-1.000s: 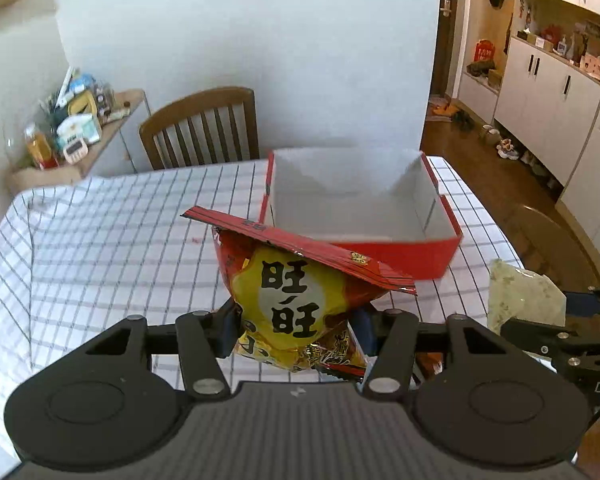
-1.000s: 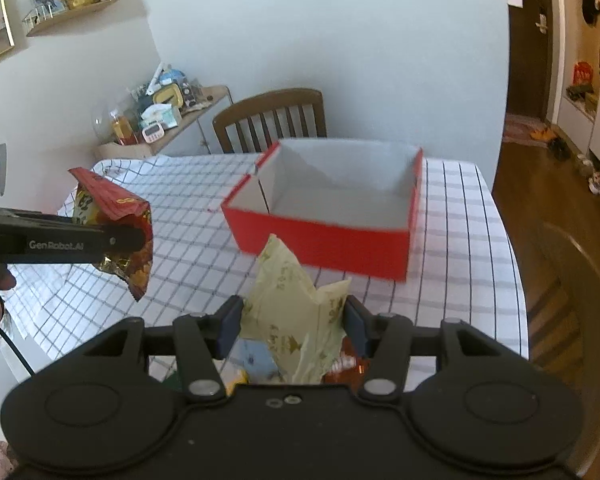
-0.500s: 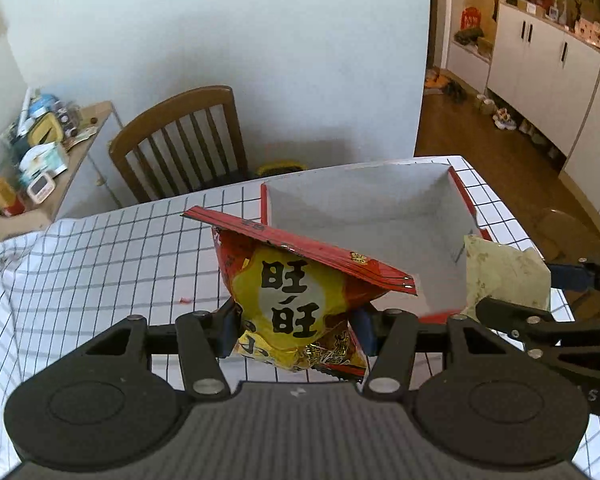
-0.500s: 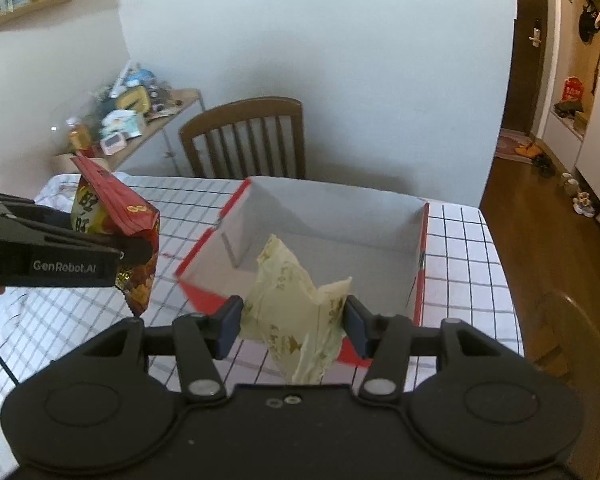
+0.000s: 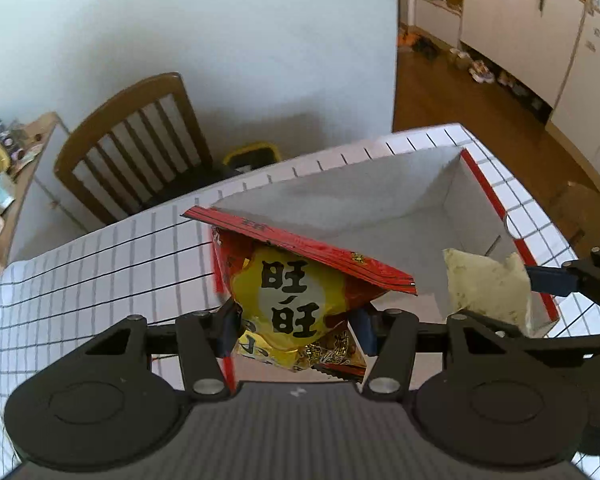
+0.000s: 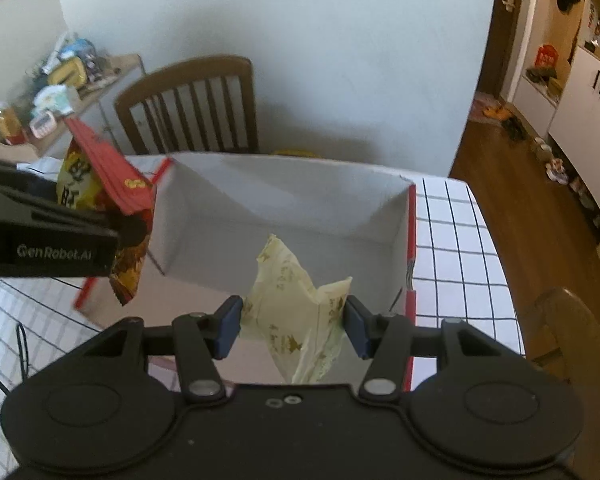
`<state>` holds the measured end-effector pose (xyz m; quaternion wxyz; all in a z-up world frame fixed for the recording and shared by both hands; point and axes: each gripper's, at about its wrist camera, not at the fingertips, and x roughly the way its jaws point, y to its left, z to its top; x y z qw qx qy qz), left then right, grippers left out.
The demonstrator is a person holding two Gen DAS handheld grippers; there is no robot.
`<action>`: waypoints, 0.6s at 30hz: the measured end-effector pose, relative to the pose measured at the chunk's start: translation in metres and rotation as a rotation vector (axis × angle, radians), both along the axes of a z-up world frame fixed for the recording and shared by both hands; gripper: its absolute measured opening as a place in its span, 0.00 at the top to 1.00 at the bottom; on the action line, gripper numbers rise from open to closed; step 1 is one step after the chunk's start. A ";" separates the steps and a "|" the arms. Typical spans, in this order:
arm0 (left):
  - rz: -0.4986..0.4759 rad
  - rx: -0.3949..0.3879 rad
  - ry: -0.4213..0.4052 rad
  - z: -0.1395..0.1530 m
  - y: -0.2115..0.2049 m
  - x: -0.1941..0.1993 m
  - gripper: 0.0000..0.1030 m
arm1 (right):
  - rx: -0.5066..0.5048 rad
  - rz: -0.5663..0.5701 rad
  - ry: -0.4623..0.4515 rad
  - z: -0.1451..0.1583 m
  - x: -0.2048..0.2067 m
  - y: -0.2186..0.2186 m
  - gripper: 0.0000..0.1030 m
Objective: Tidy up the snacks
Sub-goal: 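Carry both held snacks over the red box and open both tools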
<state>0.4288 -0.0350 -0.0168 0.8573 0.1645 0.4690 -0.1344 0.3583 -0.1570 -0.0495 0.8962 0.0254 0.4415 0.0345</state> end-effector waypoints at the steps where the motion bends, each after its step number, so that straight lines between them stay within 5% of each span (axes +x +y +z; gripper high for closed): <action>1: -0.003 0.004 0.007 -0.005 -0.002 0.002 0.47 | -0.005 0.001 0.013 -0.006 0.002 0.000 0.48; 18: -0.043 0.030 0.142 -0.069 -0.013 0.019 0.46 | -0.030 0.005 0.121 -0.044 0.021 0.011 0.48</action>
